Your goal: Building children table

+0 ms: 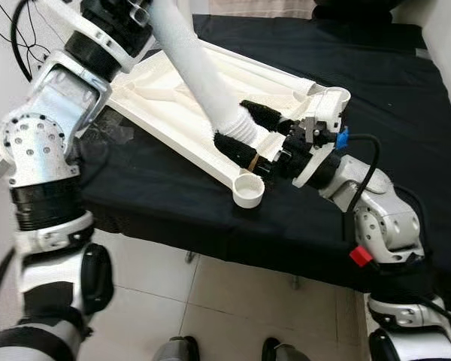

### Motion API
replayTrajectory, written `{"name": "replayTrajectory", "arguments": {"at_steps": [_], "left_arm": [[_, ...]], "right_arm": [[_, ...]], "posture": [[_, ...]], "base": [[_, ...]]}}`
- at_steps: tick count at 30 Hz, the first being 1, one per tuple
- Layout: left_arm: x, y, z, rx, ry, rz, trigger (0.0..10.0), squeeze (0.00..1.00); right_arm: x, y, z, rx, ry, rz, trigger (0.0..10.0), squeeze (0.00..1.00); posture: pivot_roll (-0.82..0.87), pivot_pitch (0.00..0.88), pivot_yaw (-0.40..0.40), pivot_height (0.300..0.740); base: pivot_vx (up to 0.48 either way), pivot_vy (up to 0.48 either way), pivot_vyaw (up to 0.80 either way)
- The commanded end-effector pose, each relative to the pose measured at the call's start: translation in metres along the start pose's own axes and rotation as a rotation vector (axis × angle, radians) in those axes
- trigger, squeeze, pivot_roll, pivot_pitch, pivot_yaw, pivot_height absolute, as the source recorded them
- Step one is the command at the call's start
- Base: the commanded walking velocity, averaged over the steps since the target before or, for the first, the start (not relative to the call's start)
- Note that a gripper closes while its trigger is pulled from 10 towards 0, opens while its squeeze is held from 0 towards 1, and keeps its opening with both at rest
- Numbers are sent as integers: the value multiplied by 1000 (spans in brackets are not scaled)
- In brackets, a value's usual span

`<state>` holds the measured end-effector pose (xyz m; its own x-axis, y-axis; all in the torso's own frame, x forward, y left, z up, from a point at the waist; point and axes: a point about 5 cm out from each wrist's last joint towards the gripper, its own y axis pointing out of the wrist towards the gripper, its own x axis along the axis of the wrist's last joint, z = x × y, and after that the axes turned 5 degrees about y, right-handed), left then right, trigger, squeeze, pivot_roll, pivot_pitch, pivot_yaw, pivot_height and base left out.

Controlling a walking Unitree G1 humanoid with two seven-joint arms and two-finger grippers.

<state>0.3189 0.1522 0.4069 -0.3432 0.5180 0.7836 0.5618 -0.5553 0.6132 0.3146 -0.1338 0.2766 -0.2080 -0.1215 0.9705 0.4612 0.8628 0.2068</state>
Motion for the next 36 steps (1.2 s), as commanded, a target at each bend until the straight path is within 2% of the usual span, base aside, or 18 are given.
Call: {"name": "replayTrajectory", "arguments": {"at_steps": [1, 3, 4, 6, 7, 10, 13, 14, 15, 16, 17, 21, 22, 24, 25, 26, 30, 36], "left_arm": [[0, 5, -6, -65, 108, 35, 0, 0], [-11, 8, -11, -128, 248, 120, 0, 0], [-11, 8, -11, -128, 248, 120, 0, 0], [-30, 7, -13, -177, 378, 207, 0, 0], [-30, 7, -13, -177, 378, 207, 0, 0], [-48, 5, -16, -215, 453, 260, 0, 0], [-53, 5, -17, -227, 472, 264, 0, 0], [-57, 6, -19, -241, 487, 263, 0, 0], [-60, 8, -23, -255, 487, 256, 0, 0], [-60, 8, -23, -255, 487, 256, 0, 0], [-64, 11, -27, -282, 478, 241, 0, 0], [-66, 13, -29, -304, 472, 226, 0, 0], [-66, 13, -31, -310, 456, 216, 0, 0], [-66, 13, -31, -310, 456, 216, 0, 0], [-67, 14, -32, -314, 431, 205, 0, 0], [-67, 14, -32, -314, 431, 205, 0, 0], [-71, 14, -35, -299, 380, 180, 0, 0], [-70, 15, -35, -272, 338, 149, 0, 0]], "right_arm": [[-3, -5, 2, 58, 26, 38, 10000, 1000], [-2, -16, 3, 130, 6, 105, 10000, 1000], [-2, -16, 3, 130, 6, 105, 10000, 1000], [-1, -22, 0, 145, 10, 148, 10000, 1000], [-1, -22, 0, 145, 10, 148, 10000, 1000], [-4, -21, -1, 136, 39, 176, 10000, 1000], [-7, -17, 1, 133, 49, 182, 10000, 1000], [-10, -8, 5, 127, 73, 176, 10000, 271], [-14, 4, 9, 105, 108, 167, 10000, 0], [-14, 4, 9, 105, 108, 167, 10000, 0], [-20, 21, 15, 79, 152, 163, 10000, 0], [-25, 31, 19, 66, 163, 159, 10000, 0], [-25, 39, 20, 46, 185, 134, 10000, 0], [-25, 39, 20, 46, 185, 134, 10000, 0], [-25, 45, 21, 20, 209, 108, 10000, 0], [-25, 45, 21, 20, 209, 108, 10000, 0], [-21, 57, 14, -95, 260, 16, 10000, 0], [-21, 62, 14, -149, 249, 4, 10000, 0]], "posture": [[2, 181, 29, 740], [-2, 184, 30, 740], [-2, 184, 30, 740], [-10, 194, 31, 740], [-10, 194, 31, 740], [-14, 191, 33, 740], [-14, 188, 31, 740], [-14, 193, 32, 740], [-14, 192, 31, 740], [-14, 192, 31, 740], [-14, 195, 31, 740], [-12, 196, 31, 740], [-12, 198, 33, 740], [-12, 198, 33, 740], [-15, 203, 33, 740], [-15, 203, 33, 740], [-12, 212, 35, 740], [-12, 206, 39, 740]], "base": [[0, 0, 0], [0, 0, 0], [0, 0, 0], [0, 0, 0], [0, 0, 0], [0, 0, 0], [0, 0, 0], [0, 0, 0], [0, 0, 0], [0, 0, 0], [0, 0, 0], [0, 0, 0], [0, 0, 0], [0, 0, 0], [0, 0, 0], [0, 0, 0], [0, 0, 0], [0, 0, 0]]}}
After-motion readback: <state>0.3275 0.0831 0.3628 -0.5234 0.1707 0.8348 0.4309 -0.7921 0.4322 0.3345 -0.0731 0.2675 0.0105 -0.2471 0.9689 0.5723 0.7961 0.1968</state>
